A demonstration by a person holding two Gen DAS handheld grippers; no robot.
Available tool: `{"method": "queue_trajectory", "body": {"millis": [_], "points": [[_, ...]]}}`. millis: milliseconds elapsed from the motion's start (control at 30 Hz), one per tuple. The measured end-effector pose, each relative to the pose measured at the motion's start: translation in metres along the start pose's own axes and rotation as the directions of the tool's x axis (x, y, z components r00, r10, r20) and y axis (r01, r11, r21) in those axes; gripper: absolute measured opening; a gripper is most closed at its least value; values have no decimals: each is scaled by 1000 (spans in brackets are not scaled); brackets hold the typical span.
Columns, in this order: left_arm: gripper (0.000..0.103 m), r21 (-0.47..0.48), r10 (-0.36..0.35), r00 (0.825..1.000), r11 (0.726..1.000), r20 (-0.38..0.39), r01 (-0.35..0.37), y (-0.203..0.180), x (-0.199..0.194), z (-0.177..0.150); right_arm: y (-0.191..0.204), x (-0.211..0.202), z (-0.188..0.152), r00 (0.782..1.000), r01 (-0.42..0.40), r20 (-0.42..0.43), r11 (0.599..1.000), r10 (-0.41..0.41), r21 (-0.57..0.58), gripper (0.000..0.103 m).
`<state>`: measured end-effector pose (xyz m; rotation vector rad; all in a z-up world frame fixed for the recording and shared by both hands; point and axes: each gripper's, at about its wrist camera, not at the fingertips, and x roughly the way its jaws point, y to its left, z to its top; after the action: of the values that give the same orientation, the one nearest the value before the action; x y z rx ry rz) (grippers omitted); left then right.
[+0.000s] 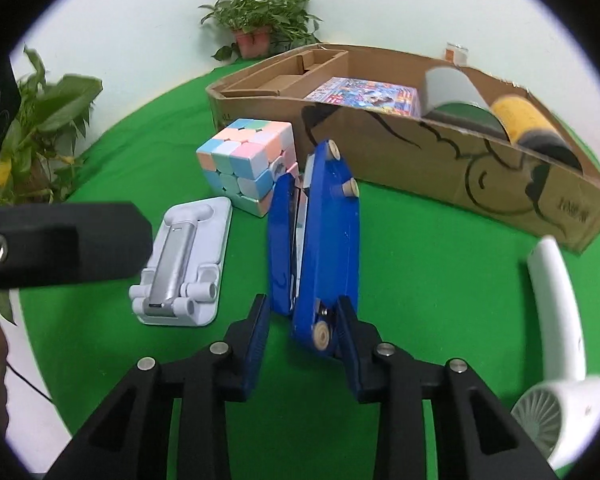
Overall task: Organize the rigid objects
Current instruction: 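Move both grippers to the blue stapler and close on its sides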
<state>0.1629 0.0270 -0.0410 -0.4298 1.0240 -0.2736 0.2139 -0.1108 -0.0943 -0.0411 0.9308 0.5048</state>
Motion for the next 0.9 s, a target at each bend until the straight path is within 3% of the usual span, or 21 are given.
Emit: {"method": "queue_trajectory", "body": {"millis": [67,100,167,300,433,500,567,667,700,800,833,867,900], "points": [[98,3,-17,1000,1000,-17,17,-3,4,0,-17,-3,-6,997,-79,-3,991,80,112,27],[98,5,-25,999,1000,-23,25,-5,7,1,-29,-7,-9,989,-144,-1,972,147,186,21],[98,11,-47,998,999,-37,47,-11,12,1,-45,-15,-20,970,-231,-5,925,244,303,20],[98,30,-92,993,995,-76,95,-26,27,1,-64,-29,-41,947,-297,10,863,321,410,20],[95,44,-118,985,991,-127,125,-44,46,2,-91,-32,-57,899,-393,69,729,432,561,20],[93,48,-140,979,988,-152,149,-54,56,5,-97,-33,-63,880,-423,86,688,468,590,20],[87,43,-153,969,985,-192,165,-61,70,6,-100,-36,-67,873,-433,95,672,478,601,20],[77,34,-111,967,992,-230,122,-65,86,6,-109,-41,-73,862,-452,117,643,494,618,21],[73,38,-111,966,992,-233,123,-67,88,5,-111,-38,-73,849,-467,126,617,514,633,22],[63,61,-105,966,991,-236,123,-77,88,4,-123,-27,-84,786,-516,162,488,597,704,22],[62,67,-105,965,990,-242,125,-82,88,4,-122,-26,-84,784,-513,156,486,601,708,22],[59,68,-113,961,989,-253,134,-86,88,3,-121,-28,-83,795,-505,142,513,590,694,22],[58,64,-121,957,988,-265,143,-89,89,2,-118,-35,-80,823,-483,120,573,555,662,25]]}}
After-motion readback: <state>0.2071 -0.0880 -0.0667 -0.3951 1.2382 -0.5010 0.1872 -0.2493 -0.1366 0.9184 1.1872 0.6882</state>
